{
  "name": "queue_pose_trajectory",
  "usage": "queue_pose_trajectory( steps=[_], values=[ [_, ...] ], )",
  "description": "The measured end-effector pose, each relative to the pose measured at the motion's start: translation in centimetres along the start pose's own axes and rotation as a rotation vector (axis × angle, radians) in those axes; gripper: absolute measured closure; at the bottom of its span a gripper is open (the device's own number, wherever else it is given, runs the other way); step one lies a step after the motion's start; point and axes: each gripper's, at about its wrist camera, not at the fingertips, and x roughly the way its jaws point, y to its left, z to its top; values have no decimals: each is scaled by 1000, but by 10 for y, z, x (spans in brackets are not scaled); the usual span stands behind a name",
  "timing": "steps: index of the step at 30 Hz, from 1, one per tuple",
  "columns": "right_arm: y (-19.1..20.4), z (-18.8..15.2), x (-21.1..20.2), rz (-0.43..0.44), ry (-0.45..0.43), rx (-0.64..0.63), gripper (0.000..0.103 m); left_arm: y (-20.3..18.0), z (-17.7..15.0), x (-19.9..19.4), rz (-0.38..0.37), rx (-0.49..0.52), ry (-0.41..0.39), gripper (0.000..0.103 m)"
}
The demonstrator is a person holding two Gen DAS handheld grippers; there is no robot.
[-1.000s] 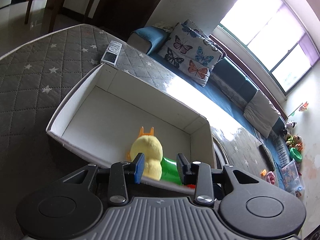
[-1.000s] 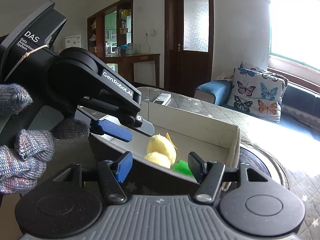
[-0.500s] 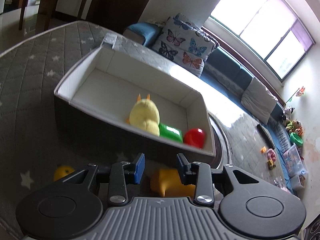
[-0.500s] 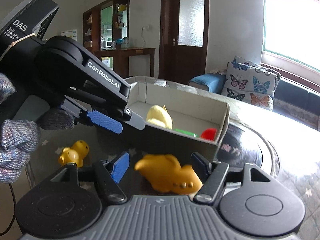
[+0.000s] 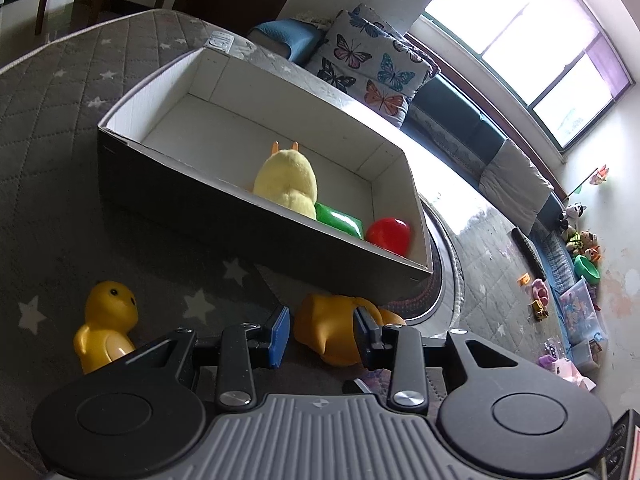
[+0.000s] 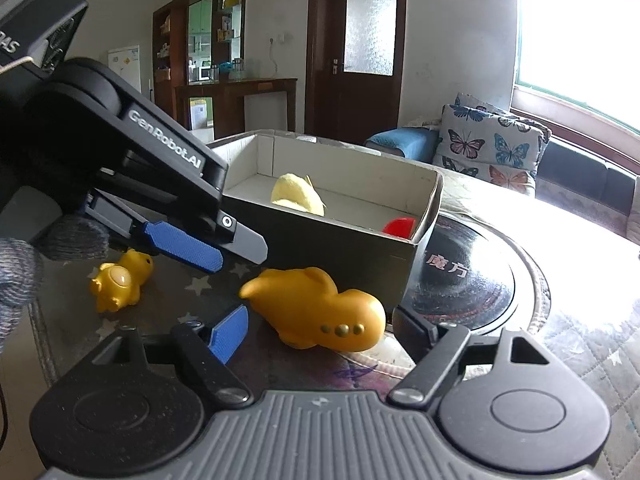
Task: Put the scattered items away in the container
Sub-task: 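Move the left gripper down to the large orange rubber duck, then close the left gripper on the orange rubber duck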
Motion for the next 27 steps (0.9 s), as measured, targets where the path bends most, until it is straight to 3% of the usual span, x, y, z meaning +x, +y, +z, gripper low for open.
queue_pose_trajectory(
  steps=[11,27],
  values=[
    [-11,-2,25,41,33,23,20,3,1,10,-4,-21,21,66],
    [13,-15,-4,110,44,-28,20,16,4,17,8,-52,29,65]
  ],
)
